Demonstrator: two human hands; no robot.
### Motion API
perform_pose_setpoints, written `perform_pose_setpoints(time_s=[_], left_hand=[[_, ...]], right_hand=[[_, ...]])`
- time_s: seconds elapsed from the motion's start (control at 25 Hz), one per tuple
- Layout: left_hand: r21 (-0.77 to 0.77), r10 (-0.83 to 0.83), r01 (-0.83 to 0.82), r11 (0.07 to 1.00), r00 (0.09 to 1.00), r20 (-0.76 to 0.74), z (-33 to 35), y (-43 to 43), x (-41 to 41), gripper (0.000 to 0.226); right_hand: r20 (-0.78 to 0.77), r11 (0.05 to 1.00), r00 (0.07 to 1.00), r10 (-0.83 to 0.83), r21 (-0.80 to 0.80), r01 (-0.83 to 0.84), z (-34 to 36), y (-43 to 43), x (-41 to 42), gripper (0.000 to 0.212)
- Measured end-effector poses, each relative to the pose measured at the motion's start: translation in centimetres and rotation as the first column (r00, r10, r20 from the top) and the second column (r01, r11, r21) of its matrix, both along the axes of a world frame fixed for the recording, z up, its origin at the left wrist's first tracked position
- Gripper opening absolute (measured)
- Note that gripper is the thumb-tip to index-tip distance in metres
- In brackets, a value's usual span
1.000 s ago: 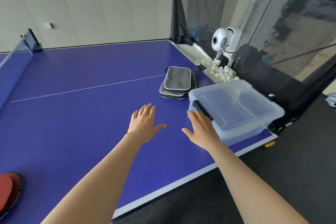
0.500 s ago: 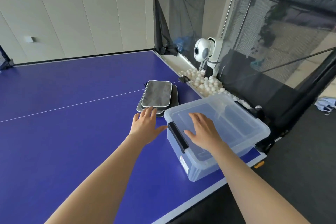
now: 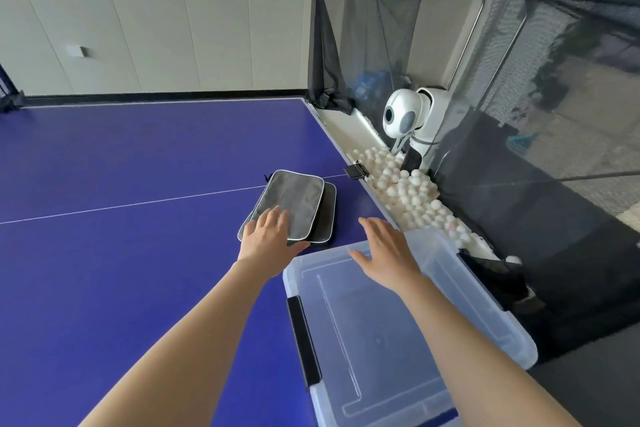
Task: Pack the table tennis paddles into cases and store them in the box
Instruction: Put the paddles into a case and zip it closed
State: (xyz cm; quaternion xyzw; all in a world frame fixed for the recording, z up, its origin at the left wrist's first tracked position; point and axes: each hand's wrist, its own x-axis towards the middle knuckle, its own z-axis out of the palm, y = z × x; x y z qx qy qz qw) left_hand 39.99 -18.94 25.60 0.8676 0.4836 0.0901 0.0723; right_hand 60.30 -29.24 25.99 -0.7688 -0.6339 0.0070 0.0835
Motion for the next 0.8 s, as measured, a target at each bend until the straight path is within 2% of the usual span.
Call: perform_pose_setpoints(time_s=[0.24, 0.48, 0.8], left_hand=[[-0.001, 0.111, -0.111, 0.994, 0.992, 0.056, -1.7, 2.9, 3.1, 0.075], [-0.011, 0.325, -0.325, 0.946, 0.945, 0.041, -2.8, 5.3, 5.3, 0.076], [-0.132, 0.482, -0.481, 0.867, 0.876, -0.027, -5.7, 10.2, 6.1, 0.079]], right_hand=[[0.003, 0.996, 0.996, 0.085, 0.030, -0.085, -0.3, 5.1, 4.6, 0.067], [-0.084, 0.976, 0.972, 0.220, 0.007, -0.220, -2.1, 10.4, 9.8, 0.067], [-0.337, 0.973, 0.933, 0.128, -0.141, -0.184, -6.1, 16.9, 11.4, 0.068]])
